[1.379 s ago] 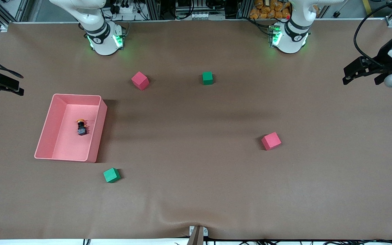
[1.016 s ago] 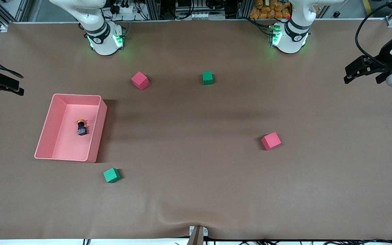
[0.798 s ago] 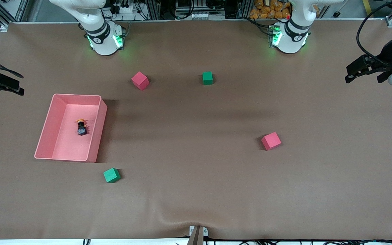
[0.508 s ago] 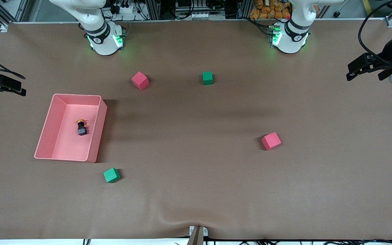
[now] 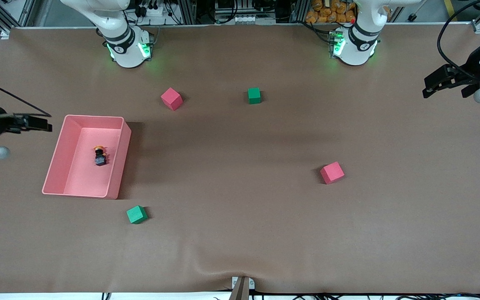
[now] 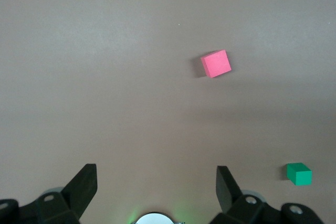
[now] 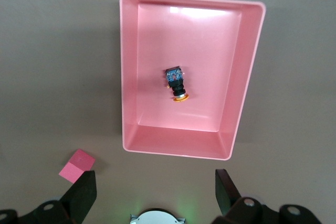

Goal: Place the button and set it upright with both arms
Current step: 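Reach the right gripper down into the pink bin toward the button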

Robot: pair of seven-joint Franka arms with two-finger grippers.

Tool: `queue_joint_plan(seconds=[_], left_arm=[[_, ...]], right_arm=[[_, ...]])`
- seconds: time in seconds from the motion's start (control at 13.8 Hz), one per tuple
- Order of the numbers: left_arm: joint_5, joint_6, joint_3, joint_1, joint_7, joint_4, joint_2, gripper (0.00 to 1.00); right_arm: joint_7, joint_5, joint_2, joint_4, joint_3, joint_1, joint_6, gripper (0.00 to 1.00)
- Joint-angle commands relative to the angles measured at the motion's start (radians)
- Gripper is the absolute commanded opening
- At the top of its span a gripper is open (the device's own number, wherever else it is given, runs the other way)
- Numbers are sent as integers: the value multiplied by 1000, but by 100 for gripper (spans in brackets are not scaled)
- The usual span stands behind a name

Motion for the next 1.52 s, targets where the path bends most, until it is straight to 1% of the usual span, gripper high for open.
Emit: queue_joint_plan(seconds=[0.0,0.15,0.22,0.44,0.87,1.09,1.23,1.45], left_arm=[[0,-12,1,6,11,2,-11,100],[0,-11,4,7,14,2,-12,100],[0,-9,6,9,16,5,-14,100],[-1,-3,-2,18,16,8,-14,100],[0,5,-4,20,16,5,-14,100],[0,8,-5,18,16,5,-5,100],[0,11,-5,17,16,5,3,100],[2,8,-7,17,14,7,-2,100]], right_arm=[[-4,12,36,-78,8,-14,66,100],[-4,12,62,-129,8,-12,130,100],[-4,12,81,-141,8,-9,140,100],[-22,10,158,-141,8,-6,173,100],[-45,6,267,-163,8,-6,271,100],[-67,4,290,-199,6,-6,333,100],[-97,4,295,-235,-6,-8,370,100],[-128,4,293,-270,-18,-12,368,100]])
